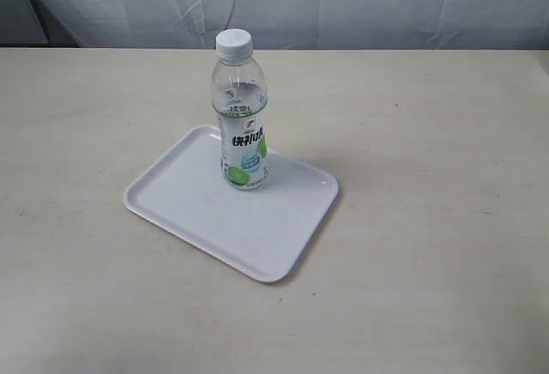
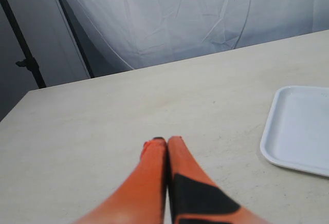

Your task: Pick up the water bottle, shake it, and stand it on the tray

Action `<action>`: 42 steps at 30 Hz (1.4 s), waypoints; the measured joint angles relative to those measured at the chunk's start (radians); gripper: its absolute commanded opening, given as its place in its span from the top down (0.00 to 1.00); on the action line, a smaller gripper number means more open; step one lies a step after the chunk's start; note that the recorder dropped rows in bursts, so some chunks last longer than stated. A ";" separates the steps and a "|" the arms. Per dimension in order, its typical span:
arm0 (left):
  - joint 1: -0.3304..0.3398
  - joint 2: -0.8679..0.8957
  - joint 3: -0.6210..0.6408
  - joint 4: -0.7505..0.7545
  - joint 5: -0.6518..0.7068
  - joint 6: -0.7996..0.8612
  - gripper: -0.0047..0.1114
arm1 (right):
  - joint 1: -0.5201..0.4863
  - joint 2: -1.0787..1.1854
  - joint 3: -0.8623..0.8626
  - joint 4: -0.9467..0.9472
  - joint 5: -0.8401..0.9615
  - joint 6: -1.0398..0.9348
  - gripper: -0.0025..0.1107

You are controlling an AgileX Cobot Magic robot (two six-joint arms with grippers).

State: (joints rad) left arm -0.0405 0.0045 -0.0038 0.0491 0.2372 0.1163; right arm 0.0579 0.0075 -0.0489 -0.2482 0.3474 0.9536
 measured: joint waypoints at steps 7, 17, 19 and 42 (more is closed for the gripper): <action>0.000 0.000 0.000 0.000 0.000 0.000 0.96 | 0.000 0.000 0.000 0.277 -0.021 -0.512 0.98; 0.000 0.000 0.000 0.000 0.000 0.000 0.96 | -0.020 -0.002 0.045 0.281 -0.066 -0.637 0.98; 0.000 0.000 0.000 0.000 0.000 0.000 0.96 | -0.024 -0.002 0.046 0.271 -0.085 -0.639 0.98; 0.000 0.000 0.000 0.000 0.000 0.000 0.96 | -0.024 -0.002 0.026 0.248 -0.088 -0.554 0.98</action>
State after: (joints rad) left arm -0.0405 0.0045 -0.0038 0.0491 0.2372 0.1163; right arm 0.0341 0.0053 -0.0226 0.0000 0.2595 0.3997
